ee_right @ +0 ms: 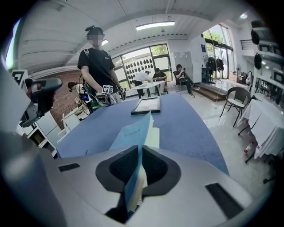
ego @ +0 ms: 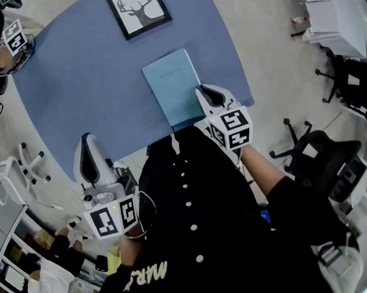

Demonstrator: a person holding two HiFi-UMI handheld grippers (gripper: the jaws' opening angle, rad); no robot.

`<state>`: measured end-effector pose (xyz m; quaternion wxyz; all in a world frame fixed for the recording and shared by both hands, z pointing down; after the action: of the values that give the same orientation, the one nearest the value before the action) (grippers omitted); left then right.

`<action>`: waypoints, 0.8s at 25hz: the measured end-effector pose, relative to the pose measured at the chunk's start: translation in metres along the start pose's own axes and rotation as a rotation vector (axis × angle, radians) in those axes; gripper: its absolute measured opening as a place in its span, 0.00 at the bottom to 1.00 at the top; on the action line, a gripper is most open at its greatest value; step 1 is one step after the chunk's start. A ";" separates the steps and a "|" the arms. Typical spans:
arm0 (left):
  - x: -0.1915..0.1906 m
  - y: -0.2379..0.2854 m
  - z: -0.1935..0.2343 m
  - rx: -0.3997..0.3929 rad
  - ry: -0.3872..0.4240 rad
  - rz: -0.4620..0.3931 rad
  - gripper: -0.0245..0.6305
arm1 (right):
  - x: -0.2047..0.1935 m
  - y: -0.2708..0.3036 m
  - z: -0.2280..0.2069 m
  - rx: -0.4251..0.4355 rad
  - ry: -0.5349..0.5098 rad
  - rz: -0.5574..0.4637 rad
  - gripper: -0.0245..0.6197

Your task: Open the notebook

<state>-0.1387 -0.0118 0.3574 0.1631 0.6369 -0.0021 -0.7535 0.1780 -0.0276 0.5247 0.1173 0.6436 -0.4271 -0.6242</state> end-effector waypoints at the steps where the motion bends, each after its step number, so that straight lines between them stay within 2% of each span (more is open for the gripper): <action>1: 0.003 -0.003 0.001 0.001 -0.001 -0.006 0.04 | 0.003 -0.004 0.005 0.004 -0.008 -0.005 0.09; 14: 0.018 -0.034 0.022 0.043 -0.034 -0.078 0.04 | 0.048 -0.030 0.075 0.077 -0.140 -0.026 0.09; 20: 0.011 -0.052 0.050 0.088 -0.052 -0.083 0.04 | 0.059 -0.019 0.128 0.149 -0.163 -0.004 0.11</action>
<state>-0.2011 0.0246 0.3449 0.1035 0.6233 -0.0128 -0.7750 0.0620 -0.0082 0.4458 0.0329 0.5986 -0.4790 -0.6412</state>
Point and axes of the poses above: the fingertips, and each gripper's own axes: y forward along the fingers, z to its left, x out of its top, the point moved 8 cm from there along -y, backward along the fingers, and after that the axes turned 2 degrees about -y, right-handed, at the moved point
